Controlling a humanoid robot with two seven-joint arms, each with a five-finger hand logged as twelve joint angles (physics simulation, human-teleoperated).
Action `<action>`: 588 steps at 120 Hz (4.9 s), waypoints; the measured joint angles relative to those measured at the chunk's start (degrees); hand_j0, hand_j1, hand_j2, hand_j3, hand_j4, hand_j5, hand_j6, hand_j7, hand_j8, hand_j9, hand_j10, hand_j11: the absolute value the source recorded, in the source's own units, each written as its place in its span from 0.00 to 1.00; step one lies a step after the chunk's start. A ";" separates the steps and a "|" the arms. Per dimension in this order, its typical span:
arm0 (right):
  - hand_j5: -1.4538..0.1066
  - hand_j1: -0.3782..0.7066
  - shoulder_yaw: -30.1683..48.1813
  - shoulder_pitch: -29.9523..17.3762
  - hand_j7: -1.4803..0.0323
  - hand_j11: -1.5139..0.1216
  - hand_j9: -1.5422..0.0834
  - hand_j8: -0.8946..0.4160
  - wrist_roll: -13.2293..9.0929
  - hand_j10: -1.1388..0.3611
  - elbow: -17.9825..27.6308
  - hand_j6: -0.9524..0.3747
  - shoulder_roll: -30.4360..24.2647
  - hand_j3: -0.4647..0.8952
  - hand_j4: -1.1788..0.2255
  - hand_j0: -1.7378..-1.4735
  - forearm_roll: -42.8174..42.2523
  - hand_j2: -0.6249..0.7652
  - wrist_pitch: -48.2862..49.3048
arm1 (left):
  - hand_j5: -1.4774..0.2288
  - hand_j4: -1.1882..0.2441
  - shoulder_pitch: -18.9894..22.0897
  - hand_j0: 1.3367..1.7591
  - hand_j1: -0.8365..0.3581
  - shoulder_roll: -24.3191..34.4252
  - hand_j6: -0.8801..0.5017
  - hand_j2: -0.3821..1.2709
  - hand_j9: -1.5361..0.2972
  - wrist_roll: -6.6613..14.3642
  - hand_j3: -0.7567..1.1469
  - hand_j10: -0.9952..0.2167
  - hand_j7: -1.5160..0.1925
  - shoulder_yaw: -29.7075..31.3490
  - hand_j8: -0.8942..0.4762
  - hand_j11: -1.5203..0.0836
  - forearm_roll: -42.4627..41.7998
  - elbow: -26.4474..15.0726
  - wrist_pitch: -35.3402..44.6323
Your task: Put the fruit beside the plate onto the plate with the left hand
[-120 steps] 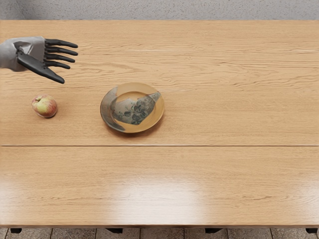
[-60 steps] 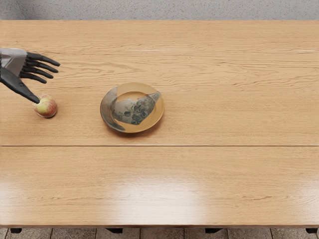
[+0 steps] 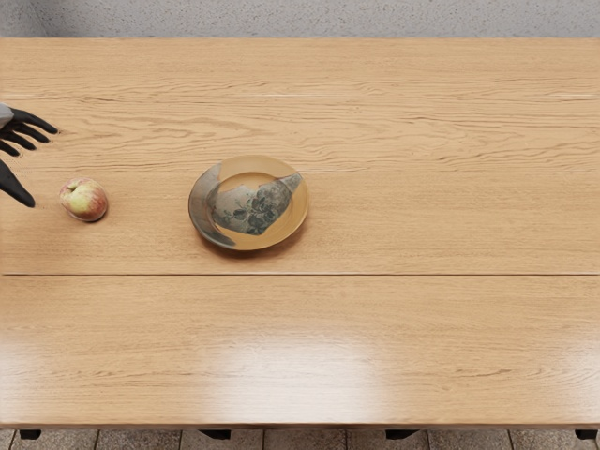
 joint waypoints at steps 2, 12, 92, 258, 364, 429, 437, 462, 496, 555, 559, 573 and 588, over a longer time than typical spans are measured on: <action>0.90 0.07 0.00 0.00 0.95 0.90 0.92 0.66 0.00 0.74 0.00 0.69 0.00 0.34 0.81 0.30 0.00 0.44 0.00 | 0.68 0.65 0.03 0.76 0.75 -0.06 0.45 0.26 0.66 0.63 0.40 0.61 0.70 0.16 0.47 0.75 0.34 -0.13 0.92; 0.90 0.07 0.00 0.01 0.95 0.90 0.92 0.66 0.00 0.74 0.00 0.69 0.00 0.34 0.81 0.30 0.00 0.44 0.00 | 0.68 0.65 0.44 0.76 0.75 -1.39 0.45 0.26 0.66 5.68 0.40 0.61 0.70 1.05 0.47 0.75 2.19 -0.93 6.03; 0.90 0.07 0.00 0.35 0.95 0.90 0.92 0.66 -0.04 0.74 0.00 0.69 0.00 0.34 0.81 0.30 0.00 0.44 0.01 | 0.68 0.65 0.44 0.76 0.75 -11.53 0.45 0.26 0.66 11.12 0.40 0.61 0.70 9.09 0.47 0.75 4.72 -3.94 26.90; 0.90 0.07 -0.05 0.39 0.95 0.90 0.92 0.66 -0.06 0.74 0.00 0.69 0.00 0.34 0.81 0.30 0.00 0.44 0.02 | 0.68 0.65 2.30 0.76 0.75 -27.22 0.45 0.26 0.66 11.13 0.40 0.61 0.70 16.18 0.47 0.75 4.02 14.42 29.93; 0.90 0.07 -0.09 0.43 0.95 0.90 0.92 0.66 -0.05 0.74 0.00 0.69 0.00 0.34 0.81 0.30 -0.01 0.44 0.02 | 0.40 0.45 3.25 0.75 0.51 -28.66 0.38 0.45 0.40 11.05 0.40 0.38 0.42 16.19 0.42 0.45 4.29 15.00 33.35; 0.90 0.07 -0.09 0.78 0.95 0.90 0.92 0.66 -0.07 0.74 0.09 0.69 0.00 0.34 0.81 0.30 -0.01 0.44 0.02 | 0.22 0.49 -5.83 0.75 0.51 -22.69 0.45 0.56 0.25 11.09 0.40 0.37 0.25 16.25 0.46 0.29 -1.59 7.18 31.19; 0.90 0.07 -0.09 0.80 0.95 0.90 0.92 0.66 -0.07 0.74 0.09 0.69 0.00 0.34 0.81 0.30 0.00 0.44 0.02 | 0.21 0.49 -8.66 0.75 0.51 -22.68 0.45 0.54 0.25 11.08 0.40 0.37 0.25 16.22 0.46 0.28 -4.07 4.63 30.20; 0.90 0.07 -0.09 0.87 0.95 0.90 0.92 0.66 -0.07 0.74 0.09 0.69 0.00 0.34 0.81 0.30 0.00 0.44 0.02 | 0.19 0.50 -14.36 0.75 0.51 -23.22 0.46 0.56 0.25 11.05 0.40 0.37 0.24 16.16 0.46 0.28 -10.98 -1.13 28.76; 0.90 0.07 -0.09 0.89 0.95 0.90 0.92 0.66 -0.07 0.74 0.16 0.69 0.00 0.34 0.81 0.30 0.00 0.44 0.02 | 0.19 0.51 -17.01 0.75 0.50 -29.48 0.46 0.56 0.24 11.05 0.40 0.38 0.24 16.16 0.47 0.27 -16.46 -4.53 28.78; 0.90 0.07 -0.09 0.89 0.95 0.90 0.92 0.66 -0.07 0.74 0.18 0.69 0.00 0.34 0.81 0.30 0.00 0.44 0.02 | 0.27 0.46 -15.83 0.75 0.53 -38.24 0.41 0.52 0.29 11.07 0.40 0.36 0.29 17.40 0.43 0.33 -17.28 0.22 30.21; 0.90 0.07 -0.09 0.89 0.95 0.90 0.92 0.66 -0.07 0.74 0.18 0.69 0.00 0.34 0.81 0.30 0.00 0.44 0.02 | 0.31 0.47 -15.89 0.75 0.53 -38.40 0.41 0.50 0.32 11.07 0.40 0.38 0.33 17.44 0.42 0.37 -17.25 0.37 30.25; 0.90 0.07 -0.09 0.93 0.95 0.90 0.92 0.66 -0.07 0.74 0.18 0.69 0.00 0.34 0.81 0.30 0.00 0.44 0.02 | 0.45 0.54 -15.90 0.76 0.60 -38.43 0.41 0.40 0.45 11.11 0.40 0.46 0.47 17.49 0.43 0.51 -17.16 0.68 30.34; 0.90 0.07 -0.09 0.97 0.95 0.90 0.92 0.66 -0.07 0.74 0.18 0.69 0.00 0.34 0.81 0.30 0.00 0.44 0.02 | 0.55 0.59 -15.81 0.76 0.66 -38.92 0.43 0.34 0.55 11.12 0.40 0.53 0.57 17.40 0.44 0.62 -17.14 1.12 30.37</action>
